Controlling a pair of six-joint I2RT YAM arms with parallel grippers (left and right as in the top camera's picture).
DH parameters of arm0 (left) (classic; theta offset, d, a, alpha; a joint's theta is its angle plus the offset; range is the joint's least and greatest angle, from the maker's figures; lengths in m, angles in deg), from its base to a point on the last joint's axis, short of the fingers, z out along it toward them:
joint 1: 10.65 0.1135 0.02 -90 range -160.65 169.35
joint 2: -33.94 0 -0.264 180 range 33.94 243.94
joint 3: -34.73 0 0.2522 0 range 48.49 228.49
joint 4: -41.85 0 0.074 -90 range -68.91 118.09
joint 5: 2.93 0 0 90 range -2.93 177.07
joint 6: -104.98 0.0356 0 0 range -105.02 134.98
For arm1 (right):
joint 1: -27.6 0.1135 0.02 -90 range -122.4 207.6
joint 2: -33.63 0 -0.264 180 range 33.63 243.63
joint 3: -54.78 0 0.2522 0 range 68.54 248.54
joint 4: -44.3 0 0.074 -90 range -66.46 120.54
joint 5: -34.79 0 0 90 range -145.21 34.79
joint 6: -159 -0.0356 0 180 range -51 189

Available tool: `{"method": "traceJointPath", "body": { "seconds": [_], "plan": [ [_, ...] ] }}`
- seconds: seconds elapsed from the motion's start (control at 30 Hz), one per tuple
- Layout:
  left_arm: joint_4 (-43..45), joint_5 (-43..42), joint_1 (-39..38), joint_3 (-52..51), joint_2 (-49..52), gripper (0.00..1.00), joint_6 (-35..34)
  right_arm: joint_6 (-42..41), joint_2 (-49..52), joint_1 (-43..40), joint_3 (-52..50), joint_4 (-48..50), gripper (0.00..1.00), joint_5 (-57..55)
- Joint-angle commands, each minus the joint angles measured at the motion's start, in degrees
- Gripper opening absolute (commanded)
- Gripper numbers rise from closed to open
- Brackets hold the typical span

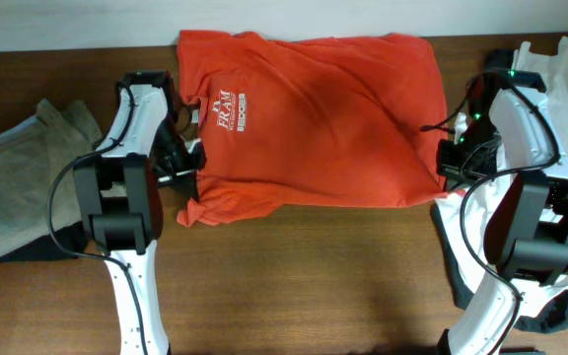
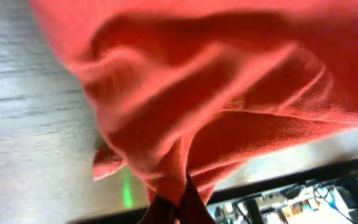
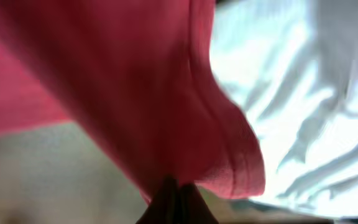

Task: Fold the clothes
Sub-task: 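Lay the red T-shirt flat on the table center with both grippers, then grasp the near hem with both grippers and fold it toward the collar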

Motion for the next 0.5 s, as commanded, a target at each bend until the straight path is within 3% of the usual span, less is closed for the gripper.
{"method": "traceJointPath", "body": {
  "seconds": [0.0,0.27,0.47],
  "plan": [
    [-0.1,2.7,0.2,-5.4,-3.5,0.00,0.9,-2.6,-0.9,-0.2,-0.3,-1.3,0.04,-6.0],
    [0.1,4.8,9.8,-9.1,-27.8,0.00,-0.1,-3.8,-5.5,-3.5,-0.6,-4.3,0.04,-7.1],
    [1.2,3.6,11.5,-24.4,-38.9,0.00,-0.2,-3.8,-15.0,-3.5,-9.8,-4.2,0.04,-7.9]
  ]
}}
